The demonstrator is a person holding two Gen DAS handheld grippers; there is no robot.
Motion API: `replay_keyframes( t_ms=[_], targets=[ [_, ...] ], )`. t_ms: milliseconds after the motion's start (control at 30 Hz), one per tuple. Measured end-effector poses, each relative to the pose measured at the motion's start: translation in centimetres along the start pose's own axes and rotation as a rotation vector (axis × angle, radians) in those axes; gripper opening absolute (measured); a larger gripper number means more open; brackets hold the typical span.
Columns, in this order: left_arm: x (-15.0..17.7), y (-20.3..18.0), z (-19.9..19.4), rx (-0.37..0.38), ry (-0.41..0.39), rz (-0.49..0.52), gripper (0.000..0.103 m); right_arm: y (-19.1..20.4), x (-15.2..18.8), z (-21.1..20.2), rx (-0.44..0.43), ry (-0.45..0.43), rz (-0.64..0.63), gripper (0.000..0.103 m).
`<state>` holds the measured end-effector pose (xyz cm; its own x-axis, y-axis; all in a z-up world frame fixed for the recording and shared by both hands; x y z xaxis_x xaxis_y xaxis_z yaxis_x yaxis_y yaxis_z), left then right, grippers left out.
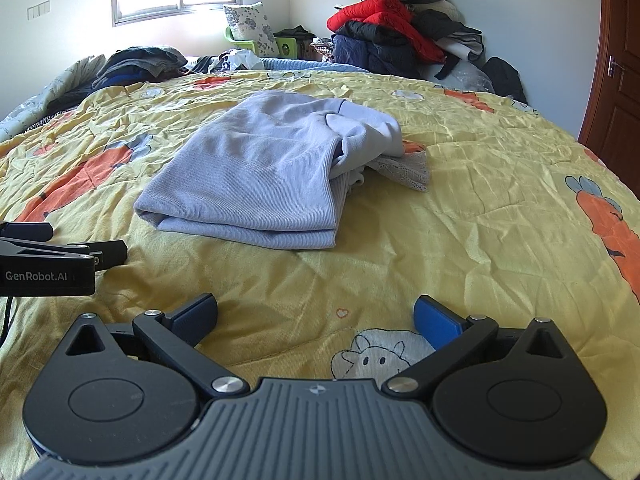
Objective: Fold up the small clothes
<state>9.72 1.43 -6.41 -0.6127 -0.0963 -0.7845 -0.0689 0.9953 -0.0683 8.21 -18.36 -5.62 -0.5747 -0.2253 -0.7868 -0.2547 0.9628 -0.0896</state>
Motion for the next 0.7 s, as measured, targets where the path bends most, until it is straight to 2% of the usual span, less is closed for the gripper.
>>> replay_keyframes(
  t_ms=[700],
  targets=[
    [-0.02,0.04,0.02,0.001,0.0,-0.001,0.103,0.03,-0.03,-0.01,0.0,0.0,0.0,0.103]
  ],
)
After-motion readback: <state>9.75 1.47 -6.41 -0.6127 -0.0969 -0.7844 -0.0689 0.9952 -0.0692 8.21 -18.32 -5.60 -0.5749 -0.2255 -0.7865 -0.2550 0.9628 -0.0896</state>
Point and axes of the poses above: each gripper's, at about its wrist camera, not at the fingertips, and z roughly the way its jaws point, y to its left, x to its underside, the point moved 3 cm from there along z, roughly the way its jaws point, and after that the axes turned 6 degrees about -z, right-handed, at the moved point
